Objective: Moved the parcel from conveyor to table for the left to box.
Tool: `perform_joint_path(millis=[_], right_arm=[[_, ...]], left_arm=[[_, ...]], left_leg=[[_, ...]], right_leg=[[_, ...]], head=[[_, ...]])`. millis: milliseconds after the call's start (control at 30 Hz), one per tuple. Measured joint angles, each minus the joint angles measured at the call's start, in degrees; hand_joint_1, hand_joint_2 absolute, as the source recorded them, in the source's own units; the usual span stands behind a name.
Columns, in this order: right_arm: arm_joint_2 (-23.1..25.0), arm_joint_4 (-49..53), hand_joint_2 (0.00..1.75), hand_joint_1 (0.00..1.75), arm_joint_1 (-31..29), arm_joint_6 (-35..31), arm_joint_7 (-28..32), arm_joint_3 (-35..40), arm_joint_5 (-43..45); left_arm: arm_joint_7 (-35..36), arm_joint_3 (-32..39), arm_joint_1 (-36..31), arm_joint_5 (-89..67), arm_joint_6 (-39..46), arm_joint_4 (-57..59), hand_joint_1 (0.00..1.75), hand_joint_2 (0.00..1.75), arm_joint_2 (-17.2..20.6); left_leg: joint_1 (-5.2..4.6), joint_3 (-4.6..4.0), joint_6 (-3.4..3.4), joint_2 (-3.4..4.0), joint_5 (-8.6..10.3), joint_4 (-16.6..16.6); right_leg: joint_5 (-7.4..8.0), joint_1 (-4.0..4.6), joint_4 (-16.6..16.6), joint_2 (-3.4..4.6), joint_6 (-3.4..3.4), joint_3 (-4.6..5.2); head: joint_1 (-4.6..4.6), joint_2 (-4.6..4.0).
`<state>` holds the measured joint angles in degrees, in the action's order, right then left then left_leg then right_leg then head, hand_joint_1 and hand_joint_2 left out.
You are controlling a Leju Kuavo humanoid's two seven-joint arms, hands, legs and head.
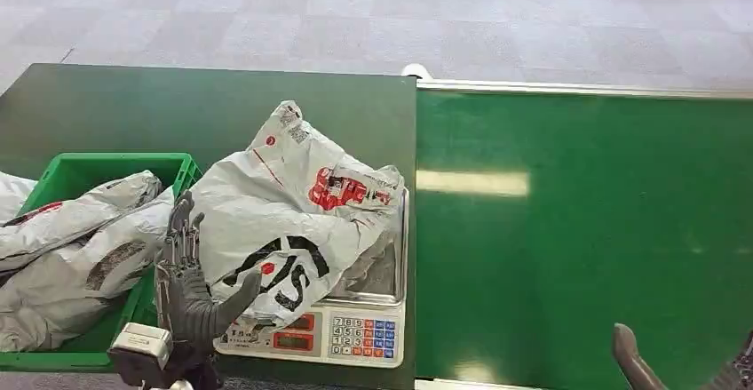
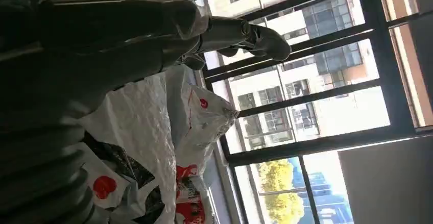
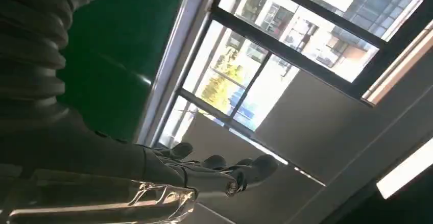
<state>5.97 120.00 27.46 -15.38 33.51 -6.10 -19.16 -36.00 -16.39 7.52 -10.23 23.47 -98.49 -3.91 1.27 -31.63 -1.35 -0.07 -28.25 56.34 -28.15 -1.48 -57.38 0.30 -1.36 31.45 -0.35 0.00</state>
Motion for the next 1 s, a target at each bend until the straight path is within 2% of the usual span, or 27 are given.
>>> perform_joint_path(millis=[133, 367, 433, 567, 833, 1000], right_arm=[[3.3, 0.4, 1.75, 0.0, 2.5, 2.7, 1.3, -2.7, 0.6], [6.9, -0.4, 1.75, 0.0, 2.3, 8.4, 1.1, -4.3, -2.2], [7.6, -1.8, 1.75, 0.0, 1.6, 8.4, 1.7, -3.7, -4.7], [7.9, -3.4, 1.75, 0.0, -0.2, 7.4, 0.9, -0.8, -7.2], [7.3, -5.4, 1.75, 0.0, -3.4, 7.3, -1.1, 4.0, -8.0], [6.9, -6.3, 1.75, 0.0, -5.4, 7.9, -1.8, 5.9, -8.1]], left_arm=[[0.5, 0.2, 0.8, -1.0, -0.6, -1.2, 0.0, 1.75, 0.3], [0.5, 0.3, -0.4, -7.9, -1.4, -2.3, 0.0, 1.75, 1.7], [3.4, 0.9, -1.8, -12.8, -1.6, -2.2, 0.0, 1.75, 2.3], [15.5, 2.7, -5.5, -16.8, -4.2, -0.4, 0.0, 1.75, 3.5], [18.8, 5.6, -10.5, -16.7, -6.1, 3.4, 0.0, 1.75, 5.0], [21.7, 4.9, -13.9, -23.0, -6.7, 5.6, 0.0, 1.75, 5.3]], left_leg=[[0.0, 0.09, 0.01, 0.0, 0.01, 0.0], [-0.01, 0.21, 0.01, -0.01, 0.02, 0.0], [0.01, 0.23, 0.01, 0.0, 0.03, 0.0], [0.01, 0.29, 0.01, 0.01, 0.08, 0.0], [-0.01, 0.28, 0.02, 0.0, 0.09, 0.0], [-0.01, 0.24, 0.02, -0.01, 0.09, 0.0]], right_leg=[[0.01, 0.0, 0.0, 0.0, 0.0, -0.11], [0.01, -0.01, 0.0, 0.0, 0.0, -0.23], [0.01, 0.0, 0.0, -0.01, 0.0, -0.26], [0.03, 0.01, 0.0, 0.01, 0.01, -0.31], [0.03, 0.0, 0.0, 0.0, 0.01, -0.32], [0.03, -0.01, 0.0, -0.01, 0.01, -0.26]], head=[[0.0, 0.0], [-0.02, 0.0], [0.0, 0.0], [0.0, 0.0], [0.02, 0.0], [0.02, 0.0]])
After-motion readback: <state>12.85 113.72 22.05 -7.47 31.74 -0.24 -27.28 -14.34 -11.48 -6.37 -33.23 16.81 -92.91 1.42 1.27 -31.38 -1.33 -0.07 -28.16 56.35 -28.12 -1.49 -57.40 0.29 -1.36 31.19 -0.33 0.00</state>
